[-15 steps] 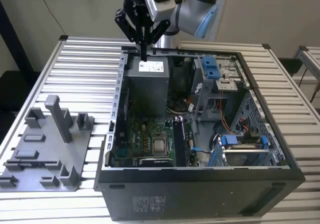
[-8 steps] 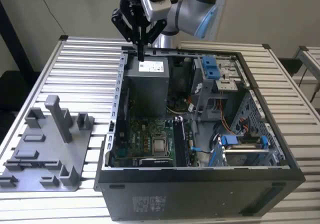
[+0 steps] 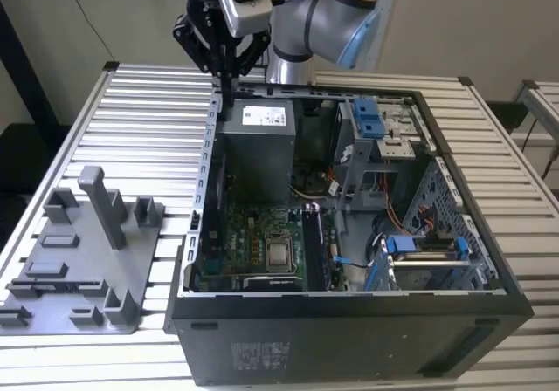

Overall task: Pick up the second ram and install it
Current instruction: 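Reach for the second ram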

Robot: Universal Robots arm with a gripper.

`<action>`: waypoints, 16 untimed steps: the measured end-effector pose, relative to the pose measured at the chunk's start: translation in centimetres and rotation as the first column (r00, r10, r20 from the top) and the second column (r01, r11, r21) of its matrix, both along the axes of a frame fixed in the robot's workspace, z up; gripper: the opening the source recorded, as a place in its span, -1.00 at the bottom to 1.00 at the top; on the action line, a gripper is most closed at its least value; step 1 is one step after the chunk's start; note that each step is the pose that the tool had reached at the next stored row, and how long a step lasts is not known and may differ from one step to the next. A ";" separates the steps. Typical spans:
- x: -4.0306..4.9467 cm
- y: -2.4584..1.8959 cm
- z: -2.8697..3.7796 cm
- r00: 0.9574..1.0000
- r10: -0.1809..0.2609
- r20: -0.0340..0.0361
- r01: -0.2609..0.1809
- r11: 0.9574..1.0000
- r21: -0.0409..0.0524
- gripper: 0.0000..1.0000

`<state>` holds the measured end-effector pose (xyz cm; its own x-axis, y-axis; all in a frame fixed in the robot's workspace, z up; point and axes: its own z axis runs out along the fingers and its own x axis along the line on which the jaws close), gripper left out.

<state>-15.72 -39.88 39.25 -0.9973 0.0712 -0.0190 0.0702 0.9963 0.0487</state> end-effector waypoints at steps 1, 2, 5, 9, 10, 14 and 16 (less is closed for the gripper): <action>-0.34 0.00 0.00 1.000 0.000 0.000 0.000 1.000 0.000 -0.79; -0.66 0.00 0.00 1.000 0.000 0.000 0.000 1.000 0.000 -0.79; -1.70 0.00 0.00 1.000 0.000 0.000 0.000 1.000 0.000 -0.79; -2.92 0.00 0.00 1.000 0.000 0.000 0.000 1.000 0.000 -0.79; -3.23 0.00 -0.01 1.000 0.000 0.000 0.000 1.000 0.000 -0.79; -4.45 0.00 -0.01 1.000 0.000 0.000 0.000 1.000 0.000 -0.79; -5.07 0.00 -0.01 1.000 0.000 0.000 0.000 1.000 0.000 -0.79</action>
<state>-20.79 -39.88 39.24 -0.9973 0.0712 -0.0191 0.0702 0.9963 0.0487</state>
